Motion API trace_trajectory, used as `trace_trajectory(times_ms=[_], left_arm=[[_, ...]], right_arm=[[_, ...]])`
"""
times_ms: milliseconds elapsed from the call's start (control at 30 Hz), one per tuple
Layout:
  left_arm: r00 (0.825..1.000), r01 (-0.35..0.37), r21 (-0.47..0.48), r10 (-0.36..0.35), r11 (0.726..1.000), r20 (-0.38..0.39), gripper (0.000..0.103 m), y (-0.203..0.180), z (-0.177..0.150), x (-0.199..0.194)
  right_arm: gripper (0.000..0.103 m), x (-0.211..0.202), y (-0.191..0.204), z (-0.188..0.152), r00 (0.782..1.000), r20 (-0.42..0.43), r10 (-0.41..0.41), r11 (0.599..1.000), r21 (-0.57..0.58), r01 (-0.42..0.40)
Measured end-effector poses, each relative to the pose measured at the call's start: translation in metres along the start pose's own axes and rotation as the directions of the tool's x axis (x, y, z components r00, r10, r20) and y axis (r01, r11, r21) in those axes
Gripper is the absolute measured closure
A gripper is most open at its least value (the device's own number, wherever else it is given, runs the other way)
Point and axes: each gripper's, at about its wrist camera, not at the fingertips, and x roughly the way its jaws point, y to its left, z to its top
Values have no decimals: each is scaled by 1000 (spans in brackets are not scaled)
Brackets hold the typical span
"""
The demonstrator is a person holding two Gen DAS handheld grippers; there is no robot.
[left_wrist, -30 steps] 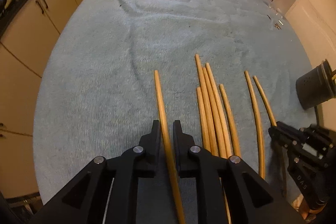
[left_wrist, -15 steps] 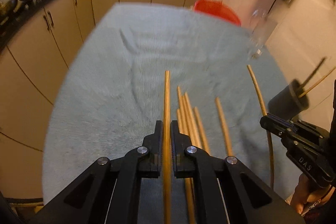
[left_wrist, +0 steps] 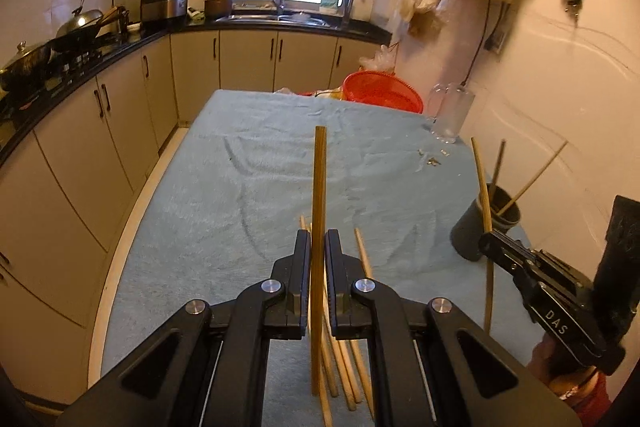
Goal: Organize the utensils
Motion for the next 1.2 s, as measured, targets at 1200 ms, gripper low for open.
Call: trace_trajectory(times_ms=[1200], left_arm=[[998,45,33,-46,998,34,96,-21,5,-20]], right_arm=[[95,-48,-21,-16,971,223,-85,996,35,79]])
